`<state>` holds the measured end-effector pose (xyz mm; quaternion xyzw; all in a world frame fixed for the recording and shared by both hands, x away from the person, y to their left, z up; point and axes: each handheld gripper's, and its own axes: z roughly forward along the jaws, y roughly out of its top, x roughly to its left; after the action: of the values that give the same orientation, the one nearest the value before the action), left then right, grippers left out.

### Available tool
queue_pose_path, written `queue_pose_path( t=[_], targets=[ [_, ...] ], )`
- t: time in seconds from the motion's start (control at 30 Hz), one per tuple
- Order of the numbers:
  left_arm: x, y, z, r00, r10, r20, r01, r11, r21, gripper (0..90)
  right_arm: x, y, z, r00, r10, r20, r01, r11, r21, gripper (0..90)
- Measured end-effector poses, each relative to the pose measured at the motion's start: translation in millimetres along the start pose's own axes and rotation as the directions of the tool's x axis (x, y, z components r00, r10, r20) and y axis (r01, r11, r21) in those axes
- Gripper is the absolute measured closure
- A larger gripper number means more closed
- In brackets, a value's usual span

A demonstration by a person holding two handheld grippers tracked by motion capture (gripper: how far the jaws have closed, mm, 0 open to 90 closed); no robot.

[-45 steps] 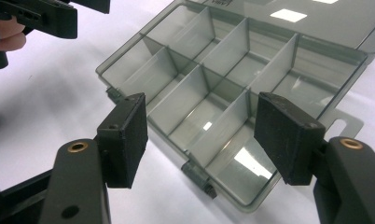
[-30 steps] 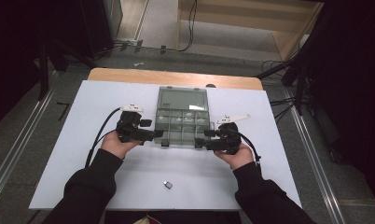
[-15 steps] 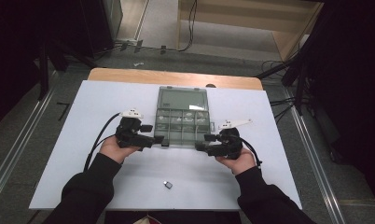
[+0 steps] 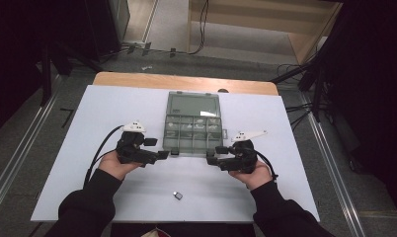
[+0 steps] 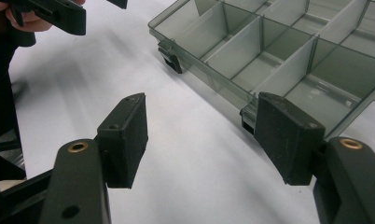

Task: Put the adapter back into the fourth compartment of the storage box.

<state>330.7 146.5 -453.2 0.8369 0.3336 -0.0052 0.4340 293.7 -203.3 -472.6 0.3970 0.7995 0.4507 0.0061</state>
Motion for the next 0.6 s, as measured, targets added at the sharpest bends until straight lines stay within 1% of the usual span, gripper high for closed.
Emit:
queue_pose_path(
  t=[0.3, 0.6],
  targets=[
    [-4.6, -8.3, -4.5, 0.9999, 0.015, 0.003, -0.015, 0.9998, 0.014, 25.1, 1.2, -3.3, -0.3, 1.0000, -0.005, 0.000, 0.005, 1.000, 0.006, 33.3],
    [-4.7, -16.1, -13.0, 0.9999, 0.014, 0.006, -0.014, 0.9999, 0.006, 25.1, 5.1, -4.0, 1.5, 0.9999, -0.011, -0.010, 0.011, 1.000, 0.013, 33.3]
  ],
)
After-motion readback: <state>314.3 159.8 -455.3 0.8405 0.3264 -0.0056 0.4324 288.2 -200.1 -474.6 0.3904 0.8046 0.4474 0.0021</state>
